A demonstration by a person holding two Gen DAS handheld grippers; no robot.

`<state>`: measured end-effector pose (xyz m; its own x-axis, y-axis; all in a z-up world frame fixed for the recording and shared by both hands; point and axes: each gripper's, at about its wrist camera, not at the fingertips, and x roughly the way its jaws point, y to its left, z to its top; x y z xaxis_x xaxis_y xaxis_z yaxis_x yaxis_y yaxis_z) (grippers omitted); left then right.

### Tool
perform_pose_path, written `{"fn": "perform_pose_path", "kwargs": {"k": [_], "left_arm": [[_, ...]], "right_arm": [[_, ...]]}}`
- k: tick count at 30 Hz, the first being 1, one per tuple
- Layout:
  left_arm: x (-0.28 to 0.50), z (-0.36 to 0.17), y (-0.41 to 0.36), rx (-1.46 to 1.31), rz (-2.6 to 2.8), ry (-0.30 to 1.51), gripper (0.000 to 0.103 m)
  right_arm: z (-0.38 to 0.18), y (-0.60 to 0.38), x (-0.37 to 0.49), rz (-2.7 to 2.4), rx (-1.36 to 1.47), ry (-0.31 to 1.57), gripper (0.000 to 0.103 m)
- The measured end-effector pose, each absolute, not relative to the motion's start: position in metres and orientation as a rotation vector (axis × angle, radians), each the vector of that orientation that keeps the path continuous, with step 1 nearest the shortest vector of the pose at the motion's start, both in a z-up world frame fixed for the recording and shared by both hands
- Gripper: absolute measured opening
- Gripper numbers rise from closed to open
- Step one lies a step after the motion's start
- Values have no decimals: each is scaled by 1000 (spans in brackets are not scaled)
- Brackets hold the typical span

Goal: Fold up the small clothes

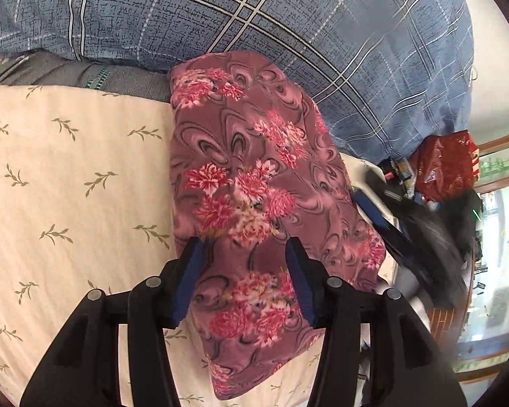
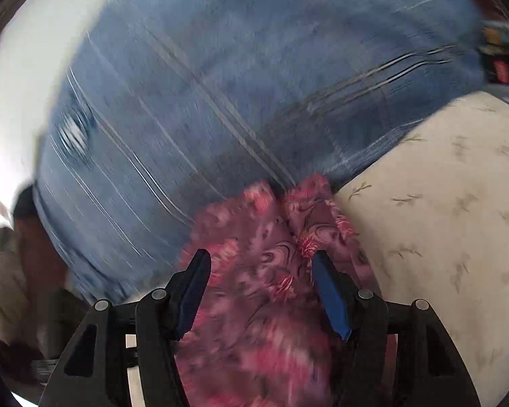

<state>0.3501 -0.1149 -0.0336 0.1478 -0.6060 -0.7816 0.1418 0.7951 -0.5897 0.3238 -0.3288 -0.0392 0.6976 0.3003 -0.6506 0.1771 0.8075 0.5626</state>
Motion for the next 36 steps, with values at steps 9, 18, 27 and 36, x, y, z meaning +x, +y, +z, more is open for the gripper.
{"fn": "perform_pose_path", "kwargs": {"k": [9, 18, 27, 36], "left_arm": [[332, -29, -114, -341, -573, 1275, 60], [305, -37, -107, -360, -566, 1312, 60], [263, -42, -126, -191, -509, 1289, 60], [248, -40, -127, -117, -484, 1288, 63]], "right_arm": [[-31, -303, 314, 156, 442, 797, 5], [-54, -349, 269, 151, 707, 793, 29], [-41, -335, 228, 219, 595, 795, 10], [-63, -371, 201, 170, 779, 780, 26]]}}
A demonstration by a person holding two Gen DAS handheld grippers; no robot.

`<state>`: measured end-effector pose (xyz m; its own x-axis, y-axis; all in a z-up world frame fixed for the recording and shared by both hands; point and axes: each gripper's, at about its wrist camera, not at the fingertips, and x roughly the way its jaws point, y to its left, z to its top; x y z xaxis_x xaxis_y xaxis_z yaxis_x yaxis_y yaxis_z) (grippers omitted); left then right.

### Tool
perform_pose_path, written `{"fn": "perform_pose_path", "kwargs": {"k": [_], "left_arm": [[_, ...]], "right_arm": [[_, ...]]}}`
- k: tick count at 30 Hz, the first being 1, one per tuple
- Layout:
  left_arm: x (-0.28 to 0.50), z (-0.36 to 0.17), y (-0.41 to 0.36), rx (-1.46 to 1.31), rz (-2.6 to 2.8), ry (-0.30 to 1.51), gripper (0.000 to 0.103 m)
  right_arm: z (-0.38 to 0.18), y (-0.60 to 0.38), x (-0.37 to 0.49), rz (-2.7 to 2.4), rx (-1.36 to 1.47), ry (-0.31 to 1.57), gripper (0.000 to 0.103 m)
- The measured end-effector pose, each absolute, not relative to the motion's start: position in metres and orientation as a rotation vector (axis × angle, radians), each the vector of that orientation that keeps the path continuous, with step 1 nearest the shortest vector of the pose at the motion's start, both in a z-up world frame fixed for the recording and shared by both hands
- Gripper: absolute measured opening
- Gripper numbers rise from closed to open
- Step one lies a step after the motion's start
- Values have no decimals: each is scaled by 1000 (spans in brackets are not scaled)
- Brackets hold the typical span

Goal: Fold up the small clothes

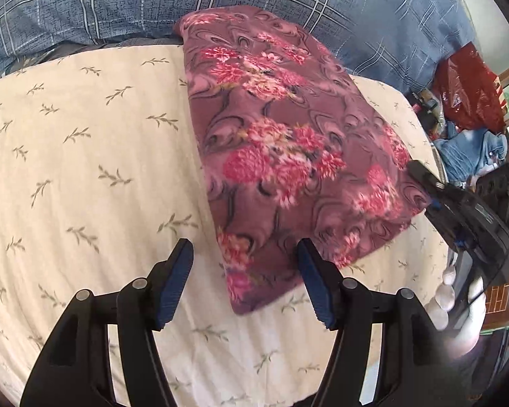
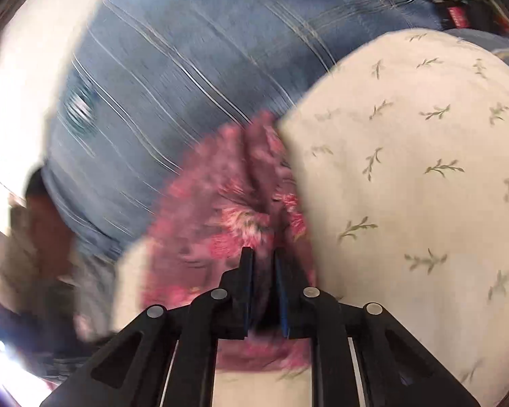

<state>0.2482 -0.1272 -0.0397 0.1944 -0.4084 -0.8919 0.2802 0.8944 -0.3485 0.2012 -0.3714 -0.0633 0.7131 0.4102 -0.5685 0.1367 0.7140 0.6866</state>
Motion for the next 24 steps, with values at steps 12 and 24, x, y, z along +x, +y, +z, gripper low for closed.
{"fn": "perform_pose_path", "kwargs": {"k": [12, 24], "left_arm": [[234, -49, -122, -89, -471, 1302, 63], [223, 6, -105, -106, -514, 1138, 66]], "right_arm": [[-41, -370, 171, 213, 689, 676, 4], [-11, -357, 178, 146, 583, 632, 34]]}}
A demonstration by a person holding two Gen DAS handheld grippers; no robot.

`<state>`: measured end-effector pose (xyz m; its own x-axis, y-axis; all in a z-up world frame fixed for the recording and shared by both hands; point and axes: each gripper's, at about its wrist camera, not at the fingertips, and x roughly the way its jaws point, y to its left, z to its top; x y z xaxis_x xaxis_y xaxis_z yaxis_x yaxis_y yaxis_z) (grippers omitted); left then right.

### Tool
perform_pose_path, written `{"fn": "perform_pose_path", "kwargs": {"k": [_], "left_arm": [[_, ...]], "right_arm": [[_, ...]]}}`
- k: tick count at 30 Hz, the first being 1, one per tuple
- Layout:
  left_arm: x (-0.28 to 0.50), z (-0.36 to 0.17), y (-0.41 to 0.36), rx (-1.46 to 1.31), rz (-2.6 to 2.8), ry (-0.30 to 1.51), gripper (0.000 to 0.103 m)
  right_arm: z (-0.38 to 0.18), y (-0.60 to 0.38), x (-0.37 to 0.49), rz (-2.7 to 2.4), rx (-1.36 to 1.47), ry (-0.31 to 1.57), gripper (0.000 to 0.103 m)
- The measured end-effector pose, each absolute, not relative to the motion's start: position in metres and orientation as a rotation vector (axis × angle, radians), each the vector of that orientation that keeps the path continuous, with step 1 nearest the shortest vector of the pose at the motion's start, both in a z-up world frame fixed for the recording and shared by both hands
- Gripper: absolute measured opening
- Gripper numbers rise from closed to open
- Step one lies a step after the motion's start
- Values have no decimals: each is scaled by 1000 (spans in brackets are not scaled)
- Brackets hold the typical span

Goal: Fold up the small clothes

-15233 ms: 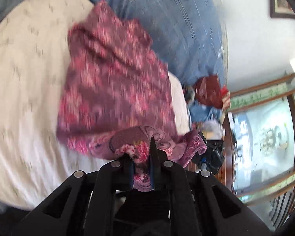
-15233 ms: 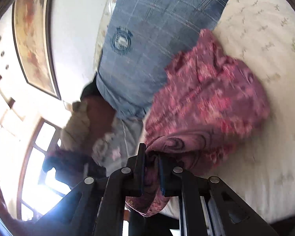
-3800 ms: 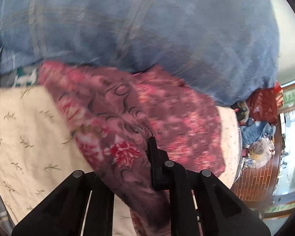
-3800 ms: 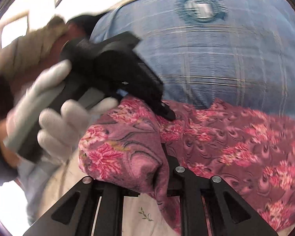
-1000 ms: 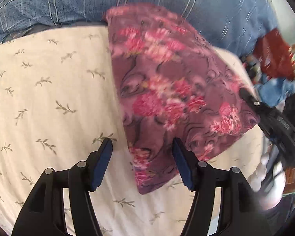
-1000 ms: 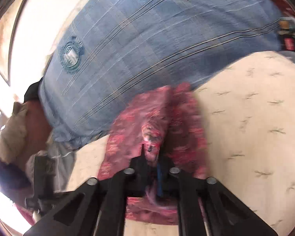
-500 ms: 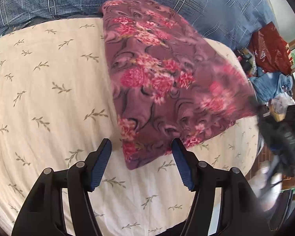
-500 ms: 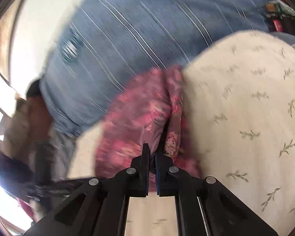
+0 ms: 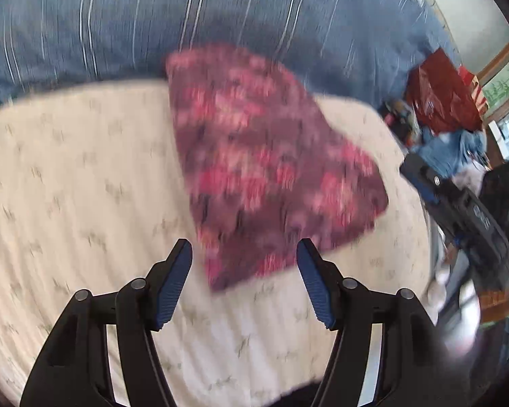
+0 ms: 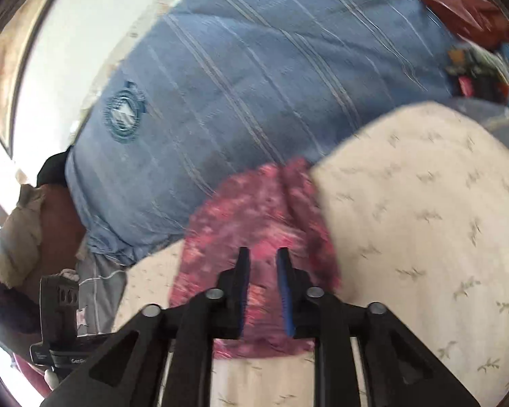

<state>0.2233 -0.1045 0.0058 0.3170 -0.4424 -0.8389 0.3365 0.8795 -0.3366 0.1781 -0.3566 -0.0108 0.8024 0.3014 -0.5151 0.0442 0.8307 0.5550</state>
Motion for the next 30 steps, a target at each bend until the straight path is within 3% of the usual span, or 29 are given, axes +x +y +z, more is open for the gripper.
{"fn": "perform_pose_path", "kwargs": {"k": [4, 7, 10, 13, 19, 24, 30], "left_arm": [[238, -17, -126, -20, -425, 1162, 67], [244, -52, -129, -25, -407, 1259, 70], [235, -50, -128, 7, -421, 1201, 74], [231, -50, -129, 32, -422, 1183, 78], [227, -51, -134, 27, -428, 1173, 83], [230, -51, -142, 22, -450, 1178, 83], [240, -34, -119, -92, -542, 1187, 83]], "right_arm": [[-19, -333, 191, 123, 460, 655, 35], [-77, -331, 214, 53, 423, 840, 35], [-87, -339, 200, 84, 484, 689, 35], [-86, -338, 198, 79, 465, 681, 36], [-83, -333, 198, 97, 434, 672, 48], [-79, -328, 203, 118, 426, 700, 57], [-56, -349, 218, 137, 553, 715, 60]]}}
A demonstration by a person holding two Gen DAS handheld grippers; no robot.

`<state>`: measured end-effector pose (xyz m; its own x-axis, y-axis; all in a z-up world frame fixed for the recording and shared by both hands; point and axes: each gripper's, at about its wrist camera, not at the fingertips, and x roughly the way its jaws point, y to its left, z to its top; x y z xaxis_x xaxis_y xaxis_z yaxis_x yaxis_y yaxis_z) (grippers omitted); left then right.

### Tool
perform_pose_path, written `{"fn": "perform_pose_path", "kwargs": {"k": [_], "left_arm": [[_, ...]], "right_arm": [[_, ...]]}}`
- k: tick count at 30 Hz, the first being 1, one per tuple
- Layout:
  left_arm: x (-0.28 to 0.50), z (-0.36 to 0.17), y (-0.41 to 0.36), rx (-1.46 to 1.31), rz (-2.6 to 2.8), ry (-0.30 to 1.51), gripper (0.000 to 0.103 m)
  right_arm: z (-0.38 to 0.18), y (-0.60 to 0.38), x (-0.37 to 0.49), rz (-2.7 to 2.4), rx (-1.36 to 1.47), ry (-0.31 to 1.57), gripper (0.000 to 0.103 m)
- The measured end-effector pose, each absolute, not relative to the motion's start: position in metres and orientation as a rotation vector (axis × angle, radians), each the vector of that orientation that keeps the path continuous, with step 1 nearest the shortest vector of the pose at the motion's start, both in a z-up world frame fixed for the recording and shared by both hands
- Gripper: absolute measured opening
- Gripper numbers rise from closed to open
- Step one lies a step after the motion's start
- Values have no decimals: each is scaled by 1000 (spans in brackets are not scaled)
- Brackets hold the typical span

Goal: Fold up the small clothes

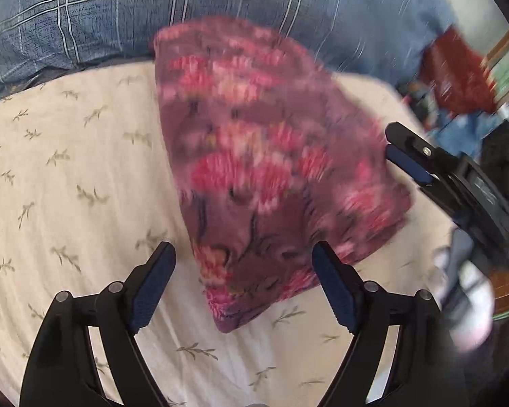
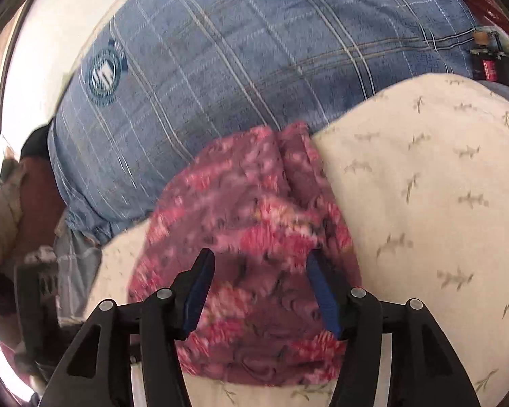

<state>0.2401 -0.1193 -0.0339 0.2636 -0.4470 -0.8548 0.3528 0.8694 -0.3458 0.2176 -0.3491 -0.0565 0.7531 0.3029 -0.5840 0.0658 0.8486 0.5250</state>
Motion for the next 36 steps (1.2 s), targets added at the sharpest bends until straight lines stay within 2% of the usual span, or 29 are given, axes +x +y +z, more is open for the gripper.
{"fn": "perform_pose_path", "kwargs": {"k": [4, 11, 12, 13, 14, 17, 21, 24, 26, 28, 29, 33, 35, 36], "left_arm": [[285, -17, -99, -178, -508, 1173, 83], [366, -38, -90, -296, -460, 1289, 83], [372, -40, -90, -307, -459, 1301, 82], [375, -40, -89, -314, -461, 1304, 82], [378, -37, -89, -318, -468, 1298, 82], [384, -27, -86, -325, -499, 1241, 83], [398, -38, -94, -363, -472, 1267, 83], [401, -56, -111, -320, -435, 1315, 83], [395, -51, -119, -255, -420, 1285, 83], [388, -42, -120, -235, -443, 1268, 83], [383, -37, -118, -250, -461, 1257, 83], [368, -33, -114, -297, -468, 1225, 83], [365, -48, -122, -248, -441, 1266, 83], [363, -54, -128, -218, -427, 1268, 83]], "right_arm": [[-33, -374, 245, 103, 620, 661, 60], [-61, -370, 346, 145, 685, 857, 59], [-67, -363, 358, 130, 642, 899, 50], [-71, -356, 364, 130, 607, 930, 37], [-71, -346, 372, 143, 542, 960, 7], [-44, -328, 362, 238, 429, 857, 7], [-24, -346, 332, 210, 487, 693, 6], [-59, -364, 340, 97, 514, 801, 5], [-86, -370, 346, 56, 544, 903, 5], [-75, -375, 336, 57, 586, 838, 6], [-66, -376, 329, 79, 599, 791, 11], [-40, -371, 304, 189, 591, 688, 11], [-44, -357, 305, 218, 516, 742, 11], [-57, -345, 311, 205, 440, 837, 10]]}}
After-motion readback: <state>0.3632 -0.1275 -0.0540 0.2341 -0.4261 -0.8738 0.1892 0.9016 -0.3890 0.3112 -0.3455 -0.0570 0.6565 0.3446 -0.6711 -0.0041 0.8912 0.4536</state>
